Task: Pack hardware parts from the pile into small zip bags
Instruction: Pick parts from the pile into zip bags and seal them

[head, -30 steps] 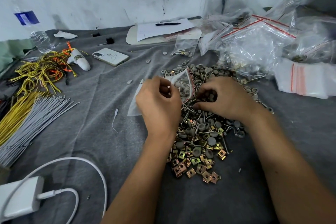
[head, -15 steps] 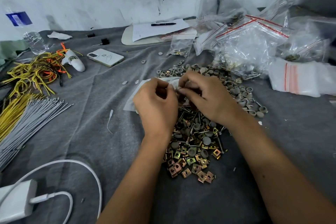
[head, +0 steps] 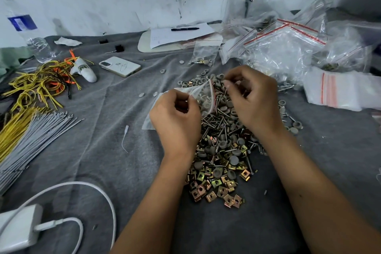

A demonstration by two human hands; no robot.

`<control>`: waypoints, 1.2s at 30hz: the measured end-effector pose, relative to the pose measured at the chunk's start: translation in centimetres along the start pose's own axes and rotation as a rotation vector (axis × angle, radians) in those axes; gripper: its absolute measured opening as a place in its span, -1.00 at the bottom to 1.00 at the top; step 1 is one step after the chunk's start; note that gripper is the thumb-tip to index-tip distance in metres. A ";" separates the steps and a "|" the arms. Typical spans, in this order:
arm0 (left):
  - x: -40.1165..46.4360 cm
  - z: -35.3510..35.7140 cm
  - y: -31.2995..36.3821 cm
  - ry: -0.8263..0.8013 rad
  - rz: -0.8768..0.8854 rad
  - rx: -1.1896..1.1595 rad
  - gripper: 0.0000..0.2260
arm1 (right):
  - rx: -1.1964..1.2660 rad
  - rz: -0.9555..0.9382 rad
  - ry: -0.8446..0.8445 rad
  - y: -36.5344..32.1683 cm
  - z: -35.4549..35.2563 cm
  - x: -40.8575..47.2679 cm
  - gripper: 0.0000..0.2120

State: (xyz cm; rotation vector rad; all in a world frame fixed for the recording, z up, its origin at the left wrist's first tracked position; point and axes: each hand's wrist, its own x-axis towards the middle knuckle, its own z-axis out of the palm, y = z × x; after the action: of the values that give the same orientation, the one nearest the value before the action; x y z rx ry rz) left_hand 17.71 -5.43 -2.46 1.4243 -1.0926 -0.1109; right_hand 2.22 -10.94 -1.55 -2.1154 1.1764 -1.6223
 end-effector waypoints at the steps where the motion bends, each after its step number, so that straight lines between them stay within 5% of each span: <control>1: 0.0 0.0 0.0 0.012 -0.004 0.001 -0.89 | -0.048 0.008 -0.040 0.3 -0.2 0.0 -0.91; 6: 0.2 -0.1 -0.1 0.053 -0.017 -0.016 -0.92 | -0.334 0.028 -0.470 0.8 0.3 -0.3 -0.67; 9: 0.3 -0.2 -0.1 0.060 -0.018 -0.018 -0.92 | -0.422 0.024 -0.561 0.6 0.8 -0.3 -0.62; 14: 0.3 -0.1 -0.3 0.052 -0.022 -0.011 -0.91 | -0.354 0.040 -0.499 0.7 0.5 -0.3 -0.74; 20: 0.2 0.1 -0.5 -0.003 -0.009 0.018 -0.89 | -0.129 -0.038 -0.179 -0.3 0.3 -0.1 -0.80; 26: 0.2 0.2 -0.5 -0.006 0.042 0.025 -0.88 | -0.080 -0.101 -0.419 -1.1 1.3 -0.6 -0.75; 33: 0.3 0.1 -0.6 0.017 0.028 0.012 -0.87 | -0.086 -0.042 -0.108 -0.8 1.0 -0.4 -0.83; 36: 0.4 0.1 -0.6 0.034 0.005 0.016 -0.88 | -0.127 0.003 -0.118 -0.3 0.6 -0.2 -0.90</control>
State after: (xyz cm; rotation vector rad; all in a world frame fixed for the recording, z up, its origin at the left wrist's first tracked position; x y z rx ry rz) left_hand 18.21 -5.85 -2.79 1.4329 -1.0705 -0.0744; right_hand 2.88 -10.73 -1.75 -2.2505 1.2746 -1.4346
